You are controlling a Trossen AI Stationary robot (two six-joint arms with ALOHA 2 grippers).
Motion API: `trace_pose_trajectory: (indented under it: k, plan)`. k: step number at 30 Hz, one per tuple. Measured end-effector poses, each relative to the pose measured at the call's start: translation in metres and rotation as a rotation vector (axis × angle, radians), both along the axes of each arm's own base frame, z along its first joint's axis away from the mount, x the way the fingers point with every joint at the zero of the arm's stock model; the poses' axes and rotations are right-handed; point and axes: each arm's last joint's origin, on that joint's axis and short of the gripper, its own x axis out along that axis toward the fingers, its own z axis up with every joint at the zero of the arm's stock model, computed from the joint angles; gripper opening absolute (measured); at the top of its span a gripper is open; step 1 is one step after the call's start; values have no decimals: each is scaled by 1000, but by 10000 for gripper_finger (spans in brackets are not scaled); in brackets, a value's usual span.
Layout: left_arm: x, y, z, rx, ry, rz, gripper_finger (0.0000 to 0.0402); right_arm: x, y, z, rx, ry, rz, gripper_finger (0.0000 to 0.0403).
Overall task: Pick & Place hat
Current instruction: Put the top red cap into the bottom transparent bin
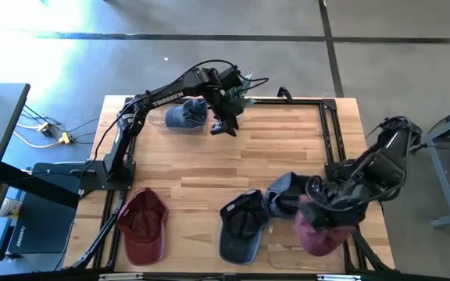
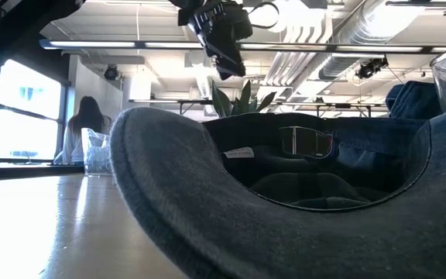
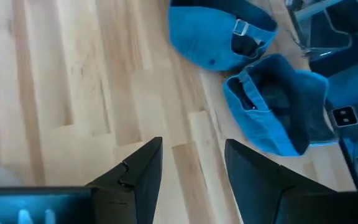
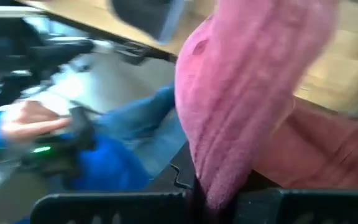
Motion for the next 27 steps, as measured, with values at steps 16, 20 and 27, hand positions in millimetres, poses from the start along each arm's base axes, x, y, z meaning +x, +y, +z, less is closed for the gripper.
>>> trace_pose_trajectory:
  k: [16,20,27]
  plan:
    - [20,-115,26,-28,-145,-328,167,-5,24,-44,46,228,77,8]
    - [28,-148,29,-23,-194,-378,167,-3,19,-46,27,235,48,13]
    - [36,-180,32,53,-224,-339,167,-5,20,-55,-30,327,53,8]
